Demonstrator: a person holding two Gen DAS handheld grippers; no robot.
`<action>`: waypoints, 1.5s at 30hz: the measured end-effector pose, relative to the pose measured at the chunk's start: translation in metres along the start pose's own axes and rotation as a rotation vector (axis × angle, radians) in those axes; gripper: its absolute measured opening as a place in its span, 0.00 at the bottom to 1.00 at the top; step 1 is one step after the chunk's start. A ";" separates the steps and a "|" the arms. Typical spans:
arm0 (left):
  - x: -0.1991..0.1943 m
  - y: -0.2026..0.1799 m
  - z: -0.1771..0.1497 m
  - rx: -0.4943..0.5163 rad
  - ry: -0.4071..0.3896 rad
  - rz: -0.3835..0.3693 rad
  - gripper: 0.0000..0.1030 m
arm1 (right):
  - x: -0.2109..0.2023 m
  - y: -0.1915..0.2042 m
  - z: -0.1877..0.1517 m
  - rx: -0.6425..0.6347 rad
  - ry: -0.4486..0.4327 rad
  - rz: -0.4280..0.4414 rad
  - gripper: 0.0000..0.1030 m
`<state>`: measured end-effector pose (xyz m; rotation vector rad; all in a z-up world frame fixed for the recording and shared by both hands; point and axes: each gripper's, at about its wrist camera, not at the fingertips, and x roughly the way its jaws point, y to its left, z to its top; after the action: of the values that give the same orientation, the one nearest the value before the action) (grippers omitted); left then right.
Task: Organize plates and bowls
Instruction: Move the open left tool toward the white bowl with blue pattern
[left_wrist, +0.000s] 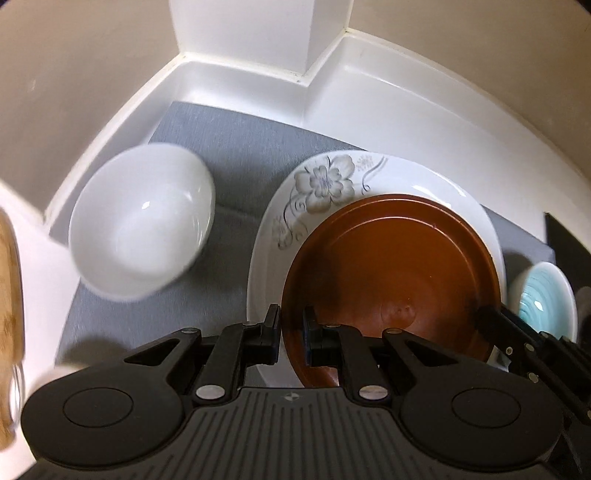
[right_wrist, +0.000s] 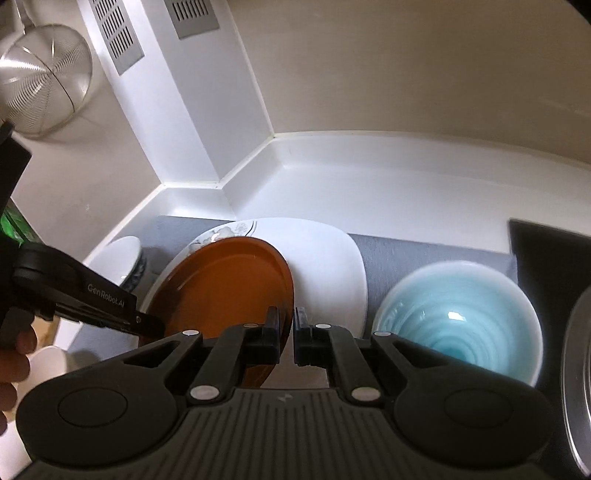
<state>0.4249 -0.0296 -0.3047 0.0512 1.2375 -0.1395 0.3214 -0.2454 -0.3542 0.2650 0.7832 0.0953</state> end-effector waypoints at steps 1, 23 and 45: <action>0.002 -0.001 0.003 -0.002 0.001 0.002 0.12 | 0.005 0.000 0.001 -0.005 0.007 -0.009 0.07; -0.026 0.000 -0.001 0.071 -0.080 -0.026 0.29 | -0.026 -0.019 -0.009 0.133 -0.028 -0.020 0.57; -0.044 0.203 -0.028 -0.455 -0.108 -0.136 0.32 | -0.028 0.090 0.027 -0.004 0.016 0.312 0.93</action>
<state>0.4115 0.1780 -0.2794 -0.4305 1.1402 0.0236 0.3218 -0.1690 -0.2927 0.3818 0.7532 0.3932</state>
